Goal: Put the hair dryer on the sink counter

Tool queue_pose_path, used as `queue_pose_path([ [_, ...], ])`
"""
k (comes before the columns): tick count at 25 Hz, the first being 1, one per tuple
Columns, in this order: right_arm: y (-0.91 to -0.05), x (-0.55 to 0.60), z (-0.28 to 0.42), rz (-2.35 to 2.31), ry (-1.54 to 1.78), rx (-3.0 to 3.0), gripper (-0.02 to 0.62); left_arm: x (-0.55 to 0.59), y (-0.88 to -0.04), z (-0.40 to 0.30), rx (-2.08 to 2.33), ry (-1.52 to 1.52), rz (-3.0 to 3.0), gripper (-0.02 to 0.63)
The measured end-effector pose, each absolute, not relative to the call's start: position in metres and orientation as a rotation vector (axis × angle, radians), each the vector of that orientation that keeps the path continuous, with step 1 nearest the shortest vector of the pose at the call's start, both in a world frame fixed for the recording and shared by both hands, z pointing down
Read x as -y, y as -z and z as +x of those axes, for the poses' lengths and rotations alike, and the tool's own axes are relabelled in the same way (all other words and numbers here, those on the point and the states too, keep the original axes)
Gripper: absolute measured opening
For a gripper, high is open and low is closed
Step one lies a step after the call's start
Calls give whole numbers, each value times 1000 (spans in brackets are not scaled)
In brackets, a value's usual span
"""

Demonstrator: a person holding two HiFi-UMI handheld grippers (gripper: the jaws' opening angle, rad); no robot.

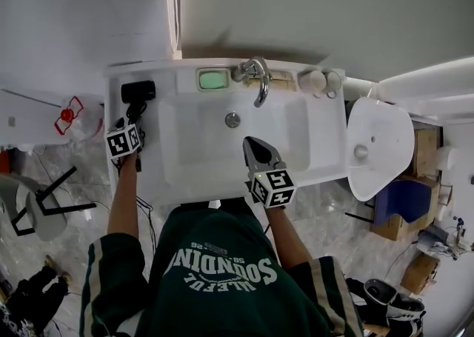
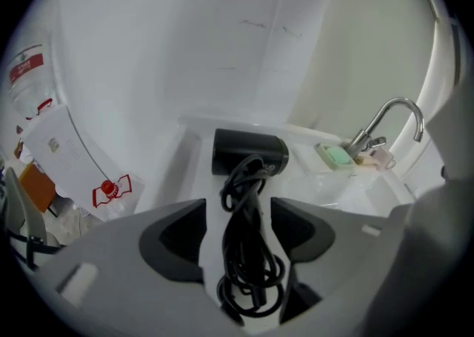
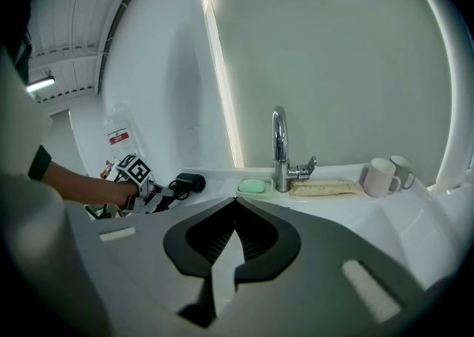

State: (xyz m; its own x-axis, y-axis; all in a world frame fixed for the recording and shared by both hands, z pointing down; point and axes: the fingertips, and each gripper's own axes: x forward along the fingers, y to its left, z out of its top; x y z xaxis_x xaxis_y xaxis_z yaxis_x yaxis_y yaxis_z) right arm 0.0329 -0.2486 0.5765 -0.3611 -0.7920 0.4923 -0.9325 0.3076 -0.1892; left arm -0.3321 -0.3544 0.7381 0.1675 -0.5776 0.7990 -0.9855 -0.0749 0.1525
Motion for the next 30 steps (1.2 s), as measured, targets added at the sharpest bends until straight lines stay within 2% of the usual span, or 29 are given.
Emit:
queue_pose_path([
  [8, -566, 260, 49, 1479, -610, 2376, 3, 313, -697, -295, 1514, -707, 1824, 290],
  [10, -561, 263, 53, 1462, -598, 2401, 3, 305, -687, -281, 1507, -716, 1846, 228],
  [13, -556, 267, 60, 1445, -586, 2432, 3, 299, -671, -258, 1503, -690, 1894, 188],
  [15, -554, 270, 66, 1440, -580, 2446, 3, 295, -662, -238, 1487, -670, 1953, 124],
  [21, -544, 275, 82, 1448, -554, 2481, 3, 285, -637, -181, 1431, -590, 2096, 52],
  [30, -520, 282, 101, 1502, -488, 2537, 4, 292, -584, -125, 1388, -491, 2258, 52],
])
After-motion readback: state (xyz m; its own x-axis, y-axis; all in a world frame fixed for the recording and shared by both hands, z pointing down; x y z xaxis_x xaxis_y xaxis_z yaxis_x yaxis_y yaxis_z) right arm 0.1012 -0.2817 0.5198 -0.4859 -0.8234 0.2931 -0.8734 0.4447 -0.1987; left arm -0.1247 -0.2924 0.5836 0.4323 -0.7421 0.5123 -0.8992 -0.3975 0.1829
